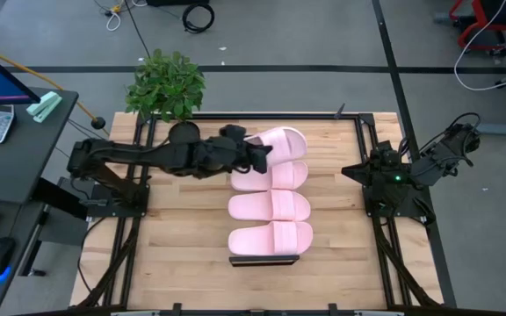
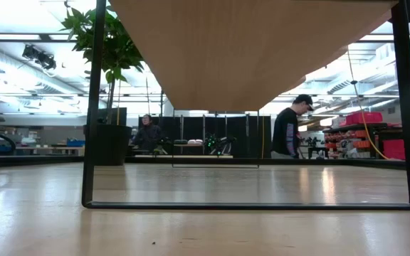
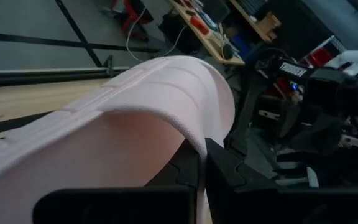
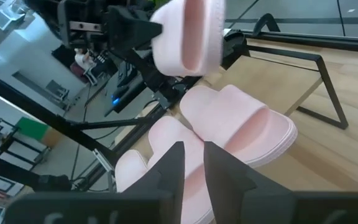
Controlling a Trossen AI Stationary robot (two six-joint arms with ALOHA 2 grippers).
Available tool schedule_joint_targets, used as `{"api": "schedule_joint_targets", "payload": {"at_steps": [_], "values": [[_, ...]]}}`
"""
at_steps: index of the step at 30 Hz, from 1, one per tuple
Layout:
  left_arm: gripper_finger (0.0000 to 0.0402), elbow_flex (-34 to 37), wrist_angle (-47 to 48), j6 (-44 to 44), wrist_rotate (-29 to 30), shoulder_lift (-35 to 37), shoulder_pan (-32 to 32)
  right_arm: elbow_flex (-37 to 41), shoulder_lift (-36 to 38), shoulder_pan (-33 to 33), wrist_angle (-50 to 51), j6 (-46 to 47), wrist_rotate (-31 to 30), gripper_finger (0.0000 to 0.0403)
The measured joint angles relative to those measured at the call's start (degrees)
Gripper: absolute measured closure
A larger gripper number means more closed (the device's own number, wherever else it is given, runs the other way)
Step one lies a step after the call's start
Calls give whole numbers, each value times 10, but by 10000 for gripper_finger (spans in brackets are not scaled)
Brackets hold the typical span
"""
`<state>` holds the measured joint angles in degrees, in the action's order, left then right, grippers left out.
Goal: Pick and place slides into the shelf
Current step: Put the pink slipper on the shelf
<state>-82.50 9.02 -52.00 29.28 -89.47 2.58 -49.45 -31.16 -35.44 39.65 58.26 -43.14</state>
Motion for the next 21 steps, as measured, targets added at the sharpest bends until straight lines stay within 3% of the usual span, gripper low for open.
{"api": "schedule_joint_targets", "payload": {"at_steps": [13, 21], "values": [[390, 0, -28, 49, -67, -45, -58, 0, -6, 0, -1, -6, 16, 393], [390, 0, -30, 77, -68, -56, -74, 0, -13, 0, -3, 2, 15, 392]]}}
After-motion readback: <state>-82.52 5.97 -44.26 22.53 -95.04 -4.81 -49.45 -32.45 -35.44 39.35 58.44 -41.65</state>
